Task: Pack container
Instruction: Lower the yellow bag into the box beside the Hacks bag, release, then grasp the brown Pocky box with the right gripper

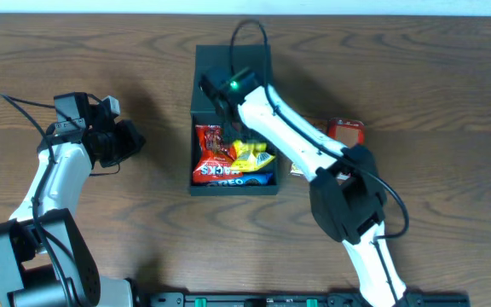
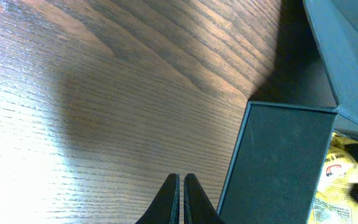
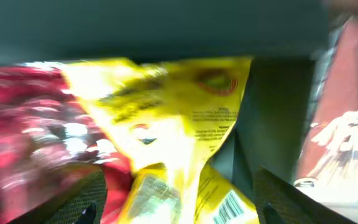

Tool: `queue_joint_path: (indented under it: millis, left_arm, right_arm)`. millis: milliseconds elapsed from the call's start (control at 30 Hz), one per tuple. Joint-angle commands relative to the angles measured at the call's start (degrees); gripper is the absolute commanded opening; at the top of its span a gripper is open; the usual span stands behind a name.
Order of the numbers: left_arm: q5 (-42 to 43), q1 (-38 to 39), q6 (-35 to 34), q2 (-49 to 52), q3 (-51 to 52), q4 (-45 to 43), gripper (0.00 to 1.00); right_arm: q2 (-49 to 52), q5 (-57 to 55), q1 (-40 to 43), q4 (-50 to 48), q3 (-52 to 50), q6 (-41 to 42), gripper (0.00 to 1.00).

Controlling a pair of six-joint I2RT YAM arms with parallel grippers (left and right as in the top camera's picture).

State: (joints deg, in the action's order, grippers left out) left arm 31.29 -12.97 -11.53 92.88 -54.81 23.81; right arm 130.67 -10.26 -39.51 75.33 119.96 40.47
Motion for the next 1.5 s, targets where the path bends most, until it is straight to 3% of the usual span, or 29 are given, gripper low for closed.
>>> queue_joint_path:
  millis: [0,33,133,467,933,1033,1200,1267,1300,1333,1367,1433,1467]
  left_arm:
    - [-0.39,-0.24,1.29,-0.96,0.26,0.17,0.06]
    - [-0.39,-0.24,1.29,-0.96,0.26,0.17,0.06]
    - [-0.39,-0.24,1.29,-0.96,0.26,0.15,0.06]
    - [-0.39,-0.24,1.27,-0.96,0.26,0.17,0.06]
    - [-0.35,-0.24,1.25,-0.96,0.26,0.17,0.06]
    - [-0.35,-0.24,1.25,-0.96,0.26,0.15,0.06]
    - [-0.33,-0.24,1.25,-0.96,0.26,0.17,0.06]
    - [-0.35,-0.24,1.25,-0.96,0.26,0.26,0.06]
    - [-0.33,-0.24,1.25,-0.96,0.26,0.28,0.06]
    - [-0.35,-0.24,1.25,-0.96,0.26,0.28,0.06]
    - [-0.33,-0.24,1.25,-0.96,0.26,0.28,0.06]
    - [-0.35,-0.24,1.25,-0.96,0.26,0.28,0.06]
    - [-0.35,-0.24,1.25,-0.96,0.26,0.26,0.06]
  right_arm:
    - [-3.32,-0.42,0.17,1.86,6.56,-4.48,0.46]
    - [-3.85,0.31,0.11,1.84,7.26,-6.49,0.02]
    - [-3.98,2.01,0.11,1.60,5.22,-9.73,0.02]
    - [-3.98,3.28,0.33,-6.51,-14.93,-9.68,0.02]
    - [-3.98,4.68,1.31,-15.98,-23.98,-11.45,0.02]
    - [-4.50,4.72,1.77,-14.51,-22.58,-12.31,0.02]
    - [-9.68,4.26,3.19,-6.49,-10.71,-13.97,0.01]
    - [-13.31,-1.36,4.31,-4.00,-6.51,-15.26,0.02]
    - [-14.86,-4.42,5.03,-3.48,-5.84,-15.26,0.06]
    - [-16.50,-7.04,6.16,-3.02,-5.81,-15.26,0.18]
    - [-17.68,-8.31,7.76,-2.27,-5.81,-15.26,0.24]
    - [-18.27,-8.00,11.30,-0.68,-6.10,-15.26,0.32]
    - [-18.08,-6.86,13.22,-0.22,-6.82,-15.26,0.41]
